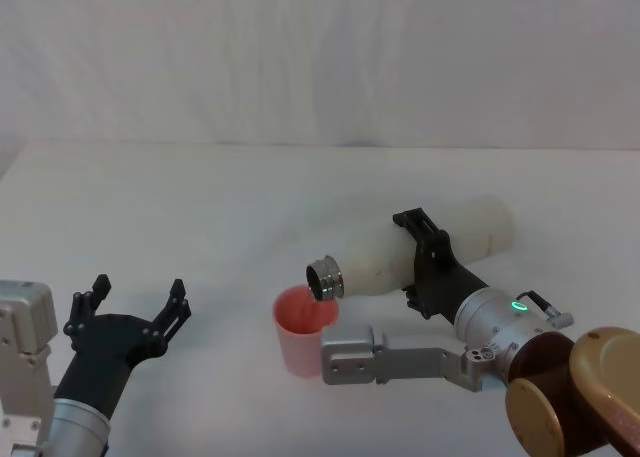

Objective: Grasp the thermos with one hand and pour water into the cup lid.

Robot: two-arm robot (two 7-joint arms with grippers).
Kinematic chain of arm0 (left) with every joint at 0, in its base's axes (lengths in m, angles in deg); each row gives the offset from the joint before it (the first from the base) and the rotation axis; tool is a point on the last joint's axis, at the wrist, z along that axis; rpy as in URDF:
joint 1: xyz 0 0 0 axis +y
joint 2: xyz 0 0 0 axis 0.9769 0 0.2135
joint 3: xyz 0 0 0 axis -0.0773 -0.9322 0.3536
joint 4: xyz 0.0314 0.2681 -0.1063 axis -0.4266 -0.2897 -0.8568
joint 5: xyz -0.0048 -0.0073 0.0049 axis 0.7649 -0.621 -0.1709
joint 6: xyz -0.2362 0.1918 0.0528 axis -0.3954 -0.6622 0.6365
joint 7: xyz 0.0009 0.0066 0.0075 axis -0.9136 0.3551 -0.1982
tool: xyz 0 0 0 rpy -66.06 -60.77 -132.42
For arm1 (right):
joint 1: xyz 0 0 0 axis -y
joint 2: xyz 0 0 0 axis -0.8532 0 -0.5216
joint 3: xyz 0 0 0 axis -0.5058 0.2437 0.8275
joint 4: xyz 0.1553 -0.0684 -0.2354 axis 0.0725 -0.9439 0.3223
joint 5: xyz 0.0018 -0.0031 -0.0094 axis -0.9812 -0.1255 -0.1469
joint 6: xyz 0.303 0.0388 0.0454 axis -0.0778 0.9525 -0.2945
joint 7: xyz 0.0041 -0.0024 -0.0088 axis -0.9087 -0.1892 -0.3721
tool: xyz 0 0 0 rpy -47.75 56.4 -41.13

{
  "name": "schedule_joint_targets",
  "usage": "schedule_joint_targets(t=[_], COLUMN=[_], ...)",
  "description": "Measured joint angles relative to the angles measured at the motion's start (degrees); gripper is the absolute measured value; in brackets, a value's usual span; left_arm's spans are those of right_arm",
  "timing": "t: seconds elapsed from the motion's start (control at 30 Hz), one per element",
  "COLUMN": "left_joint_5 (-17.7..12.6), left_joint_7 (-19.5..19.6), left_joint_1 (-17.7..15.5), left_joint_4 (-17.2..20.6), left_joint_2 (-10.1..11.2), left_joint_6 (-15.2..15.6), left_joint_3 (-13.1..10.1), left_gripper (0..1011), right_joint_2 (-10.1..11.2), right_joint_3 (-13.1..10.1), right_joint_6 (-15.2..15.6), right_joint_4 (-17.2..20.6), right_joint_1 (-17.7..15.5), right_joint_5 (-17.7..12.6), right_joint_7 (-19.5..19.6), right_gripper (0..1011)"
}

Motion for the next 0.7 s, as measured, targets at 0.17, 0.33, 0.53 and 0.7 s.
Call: schedule_joint_targets(t=[0.17, 0.33, 0.53, 0.7], left_joint_5=[0.0, 0.0, 0.0, 0.0], left_joint_7=[0.0, 0.0, 0.0, 0.0], left_joint_1=[0.0, 0.0, 0.0, 0.0], left_joint_4=[0.0, 0.0, 0.0, 0.0], left_joint_2=[0.0, 0.0, 0.0, 0.0], left_joint_6=[0.0, 0.0, 0.0, 0.0], left_joint_3=[0.0, 0.0, 0.0, 0.0], left_gripper=[1001, 1001, 1001, 1001], right_joint_2=[0.0, 0.0, 0.0, 0.0], right_joint_3=[0.0, 0.0, 0.0, 0.0], right_joint_6=[0.1, 0.1, 0.1, 0.2], right_joint_4=[0.1, 0.2, 0.2, 0.2], right_joint_1=[0.0, 0.0, 0.0, 0.0], right_joint_5=[0.1, 0.2, 0.3, 0.4], right_joint_7=[-0.1, -0.1, -0.1, -0.2], right_gripper=[959, 959, 959, 959])
